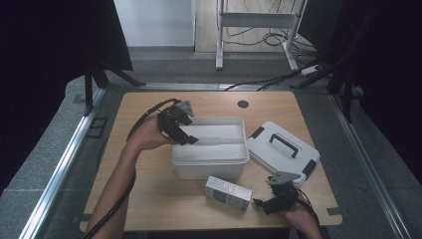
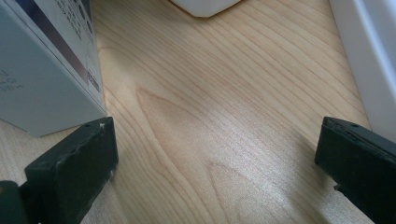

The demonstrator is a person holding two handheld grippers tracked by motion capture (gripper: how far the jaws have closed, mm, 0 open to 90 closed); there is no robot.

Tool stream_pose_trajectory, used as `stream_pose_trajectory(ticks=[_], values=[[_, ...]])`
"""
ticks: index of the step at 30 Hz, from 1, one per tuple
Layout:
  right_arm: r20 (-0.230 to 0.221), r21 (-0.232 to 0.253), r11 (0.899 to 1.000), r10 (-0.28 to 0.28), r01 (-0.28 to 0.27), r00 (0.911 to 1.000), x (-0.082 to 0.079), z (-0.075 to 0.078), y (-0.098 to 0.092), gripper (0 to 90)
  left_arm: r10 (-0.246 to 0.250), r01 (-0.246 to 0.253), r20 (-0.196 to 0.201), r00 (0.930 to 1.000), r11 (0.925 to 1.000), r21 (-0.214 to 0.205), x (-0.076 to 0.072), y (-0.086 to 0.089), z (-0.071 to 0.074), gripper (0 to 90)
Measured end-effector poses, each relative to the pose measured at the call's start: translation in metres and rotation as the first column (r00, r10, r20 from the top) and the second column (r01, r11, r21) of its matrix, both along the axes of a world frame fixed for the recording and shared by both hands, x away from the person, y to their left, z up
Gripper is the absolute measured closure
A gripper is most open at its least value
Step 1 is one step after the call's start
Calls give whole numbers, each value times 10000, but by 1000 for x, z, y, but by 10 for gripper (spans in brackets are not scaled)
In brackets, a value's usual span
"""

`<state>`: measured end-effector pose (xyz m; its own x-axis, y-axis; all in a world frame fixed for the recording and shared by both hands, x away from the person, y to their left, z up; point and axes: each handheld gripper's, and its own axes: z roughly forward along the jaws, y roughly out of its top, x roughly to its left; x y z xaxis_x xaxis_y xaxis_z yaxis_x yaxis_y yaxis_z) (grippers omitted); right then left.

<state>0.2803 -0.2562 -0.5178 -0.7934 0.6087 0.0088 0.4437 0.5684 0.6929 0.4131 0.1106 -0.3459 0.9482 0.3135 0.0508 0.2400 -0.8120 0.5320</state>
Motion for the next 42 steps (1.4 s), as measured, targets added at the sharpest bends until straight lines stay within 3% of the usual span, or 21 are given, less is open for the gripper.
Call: stream_pose_trajectory(ticks=[10,15,18,23,24,26,31,35,40,42], values=[[-2,1,10000,-25,25,10000,0,0,0,0,-892,939,-601,9942,9924,802,14,-39,-20,433],[11,-4,10000,-27,27,10000,0,0,0,0,-1106,1196,-776,9908,9852,1227,18,-49,-26,571],[21,-13,10000,-38,38,10000,0,0,0,0,-1305,1400,-720,9888,9791,1478,19,-55,-25,651],[28,7,10000,-60,60,10000,0,0,0,1,-1751,1887,-816,9812,9593,2103,20,-64,-26,790],[20,9,10000,-70,70,10000,0,0,0,3,-1786,1922,-835,9804,9599,2040,20,-66,-25,820],[24,16,10000,-86,86,10000,0,0,0,5,-1952,2097,-873,9769,9544,2123,20,-68,-25,871],[44,33,9999,-126,125,9999,-1,0,-1,9,-2196,2358,-972,9707,9485,2116,21,-69,-24,890],[41,41,9999,-138,138,9999,-1,0,-1,10,-2297,2429,-913,9690,9531,1806,20,-69,-21,891],[62,53,9999,-163,163,9998,-1,0,-1,15,-2345,2447,-739,9693,9492,1976,19,-72,-12,891],[79,44,9998,-173,172,9998,-1,0,-1,16,-2328,2398,-596,9707,9537,1814,19,-71,-6,891]])
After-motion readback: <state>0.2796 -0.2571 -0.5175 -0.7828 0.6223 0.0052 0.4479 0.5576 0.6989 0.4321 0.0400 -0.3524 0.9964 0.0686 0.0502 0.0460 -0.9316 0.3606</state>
